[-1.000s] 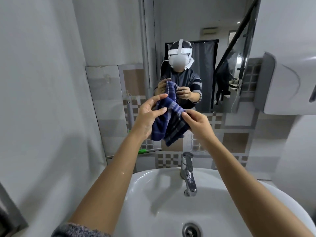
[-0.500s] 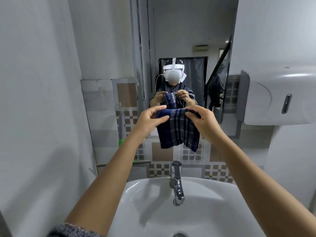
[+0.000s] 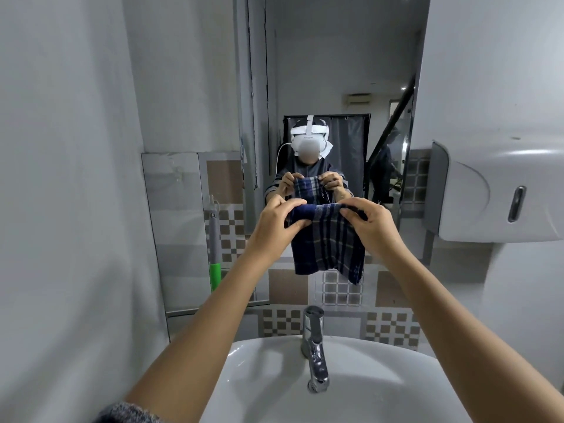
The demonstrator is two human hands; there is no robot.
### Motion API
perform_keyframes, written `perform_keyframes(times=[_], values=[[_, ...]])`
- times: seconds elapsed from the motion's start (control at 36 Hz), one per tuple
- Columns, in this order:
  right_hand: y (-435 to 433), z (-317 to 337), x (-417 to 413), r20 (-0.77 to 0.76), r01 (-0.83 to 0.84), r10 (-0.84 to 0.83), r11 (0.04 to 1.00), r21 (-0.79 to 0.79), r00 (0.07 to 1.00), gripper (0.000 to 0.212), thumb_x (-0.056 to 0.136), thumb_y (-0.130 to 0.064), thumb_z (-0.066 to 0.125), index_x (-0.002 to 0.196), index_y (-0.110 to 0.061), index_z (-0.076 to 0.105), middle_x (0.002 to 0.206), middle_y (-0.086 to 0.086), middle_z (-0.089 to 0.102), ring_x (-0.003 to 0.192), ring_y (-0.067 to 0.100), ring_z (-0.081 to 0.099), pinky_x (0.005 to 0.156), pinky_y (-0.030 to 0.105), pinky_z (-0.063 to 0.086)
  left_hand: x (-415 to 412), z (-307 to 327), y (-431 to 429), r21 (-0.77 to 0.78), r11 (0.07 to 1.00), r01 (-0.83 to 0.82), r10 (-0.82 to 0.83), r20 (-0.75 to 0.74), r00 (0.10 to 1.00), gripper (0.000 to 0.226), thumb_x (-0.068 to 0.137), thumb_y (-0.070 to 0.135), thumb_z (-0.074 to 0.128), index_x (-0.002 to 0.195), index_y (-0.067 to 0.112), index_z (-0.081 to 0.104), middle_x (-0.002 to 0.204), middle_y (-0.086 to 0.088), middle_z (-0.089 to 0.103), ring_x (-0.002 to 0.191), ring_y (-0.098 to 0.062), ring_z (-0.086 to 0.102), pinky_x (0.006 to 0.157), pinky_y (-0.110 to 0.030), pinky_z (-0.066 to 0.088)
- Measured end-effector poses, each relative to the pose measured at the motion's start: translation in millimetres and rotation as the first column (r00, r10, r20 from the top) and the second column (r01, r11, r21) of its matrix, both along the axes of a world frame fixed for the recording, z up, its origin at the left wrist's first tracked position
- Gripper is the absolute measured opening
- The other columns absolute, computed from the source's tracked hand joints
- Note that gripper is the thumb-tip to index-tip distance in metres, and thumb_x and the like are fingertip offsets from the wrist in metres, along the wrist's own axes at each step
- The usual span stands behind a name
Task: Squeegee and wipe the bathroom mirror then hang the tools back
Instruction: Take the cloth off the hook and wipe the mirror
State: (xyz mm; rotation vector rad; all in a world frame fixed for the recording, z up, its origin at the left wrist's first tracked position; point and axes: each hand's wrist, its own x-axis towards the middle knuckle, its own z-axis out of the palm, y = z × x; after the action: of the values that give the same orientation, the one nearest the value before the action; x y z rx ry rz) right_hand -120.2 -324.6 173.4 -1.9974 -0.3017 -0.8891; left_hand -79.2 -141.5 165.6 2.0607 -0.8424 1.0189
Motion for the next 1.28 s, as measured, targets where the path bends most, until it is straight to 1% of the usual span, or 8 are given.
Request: perform_keyframes(times=[0.22, 0.33, 0.47, 0.67, 0.75, 0.81, 1.0, 1.28], values=[[13.2, 19.2, 30.2, 0.031, 0.033, -0.031, 0.999, -0.036, 0.999, 0.017, 0.090, -0.011, 0.057, 0.103, -0.011, 0.069, 0.095, -0.001, 0.065, 0.094, 0.016, 0.060, 0.086, 0.028, 0.048, 40.2, 13.7, 11.5, -0.042, 0.999, 0.015, -0.014, 0.031, 0.999, 0.033, 0.079, 0.017, 0.071, 0.111, 0.009, 0.064, 0.095, -0.005, 0.038, 0.090, -0.015, 0.042, 0.083, -0.016, 0.035], [19.7, 40.8, 42.3, 0.063, 0.049, -0.044, 0.997, -0.067, 0.997, 0.017, 0.090, -0.010, 0.057, 0.102, -0.009, 0.069, 0.092, -0.001, 0.065, 0.089, 0.014, 0.060, 0.082, 0.026, 0.047, 55.9, 33.0, 17.7, -0.073, 0.991, 0.116, -0.116, 0.000, 0.993, 0.028, 0.081, 0.017, 0.068, 0.108, 0.010, 0.064, 0.102, -0.003, 0.056, 0.096, -0.011, 0.051, 0.085, -0.008, 0.037], [24.4, 78.0, 58.2, 0.114, 0.127, -0.119, 0.989, -0.073, 0.986, 0.018, 0.091, -0.012, 0.057, 0.104, -0.009, 0.068, 0.092, 0.003, 0.067, 0.082, 0.011, 0.058, 0.073, 0.018, 0.044, 72.0, 75.8, 17.8, -0.135, 0.973, 0.189, -0.191, -0.001, 0.982, 0.026, 0.080, 0.016, 0.069, 0.105, 0.008, 0.066, 0.104, -0.005, 0.067, 0.099, -0.013, 0.060, 0.090, -0.028, 0.049], [31.0, 125.3, 73.6, 0.291, 0.238, -0.203, 0.967, -0.091, 0.935, 0.020, 0.090, -0.012, 0.058, 0.107, -0.012, 0.068, 0.093, 0.004, 0.066, 0.084, 0.014, 0.058, 0.073, 0.007, 0.043, 94.6, 156.2, 12.4, -0.196, 0.963, 0.183, -0.187, 0.001, 0.982, 0.020, 0.081, 0.020, 0.069, 0.099, 0.011, 0.068, 0.101, 0.000, 0.069, 0.095, -0.011, 0.062, 0.088, -0.024, 0.049], [37.0, 140.7, 81.7, 0.329, 0.248, -0.203, 0.964, -0.099, 0.922, 0.023, 0.092, -0.023, 0.054, 0.111, -0.017, 0.064, 0.094, -0.004, 0.062, 0.091, 0.018, 0.058, 0.083, 0.034, 0.052, 93.5, 191.2, 10.8, -0.219, 0.958, 0.188, -0.182, 0.046, 0.982, 0.016, 0.082, 0.016, 0.067, 0.098, 0.011, 0.068, 0.097, 0.002, 0.068, 0.091, -0.010, 0.060, 0.077, -0.007, 0.043], [43.3, 151.1, 84.2, 0.350, 0.252, -0.195, 0.960, -0.123, 0.916, 0.027, 0.091, -0.031, 0.052, 0.114, -0.021, 0.062, 0.096, -0.007, 0.063, 0.093, 0.018, 0.057, 0.082, 0.041, 0.052, 94.7, 209.0, 11.6, -0.207, 0.959, 0.193, -0.183, 0.067, 0.981, 0.016, 0.083, 0.015, 0.067, 0.098, 0.010, 0.068, 0.097, 0.001, 0.068, 0.090, -0.012, 0.061, 0.078, -0.013, 0.046], [60.8, 201.8, 106.9, 0.406, 0.171, -0.120, 0.981, -0.091, 0.906, 0.020, 0.087, -0.014, 0.062, 0.106, -0.016, 0.068, 0.083, -0.010, 0.065, 0.073, -0.003, 0.058, 0.067, 0.002, 0.045, 112.3, 257.6, 33.4, -0.180, 0.961, 0.209, -0.187, 0.131, 0.973, 0.016, 0.081, 0.010, 0.068, 0.096, 0.008, 0.070, 0.092, 0.000, 0.069, 0.085, -0.009, 0.061, 0.079, -0.014, 0.047], [84.9, 293.2, 156.5, 0.511, 0.240, -0.195, 0.971, -0.023, 0.837, 0.016, 0.086, -0.006, 0.060, 0.093, -0.013, 0.072, 0.080, -0.005, 0.065, 0.071, 0.008, 0.056, 0.057, 0.003, 0.039, 158.4, 315.1, 56.6, -0.245, 0.953, 0.180, -0.119, 0.243, 0.963, 0.019, 0.080, 0.007, 0.067, 0.098, 0.013, 0.070, 0.095, 0.002, 0.069, 0.084, -0.006, 0.060, 0.074, -0.003, 0.043]])
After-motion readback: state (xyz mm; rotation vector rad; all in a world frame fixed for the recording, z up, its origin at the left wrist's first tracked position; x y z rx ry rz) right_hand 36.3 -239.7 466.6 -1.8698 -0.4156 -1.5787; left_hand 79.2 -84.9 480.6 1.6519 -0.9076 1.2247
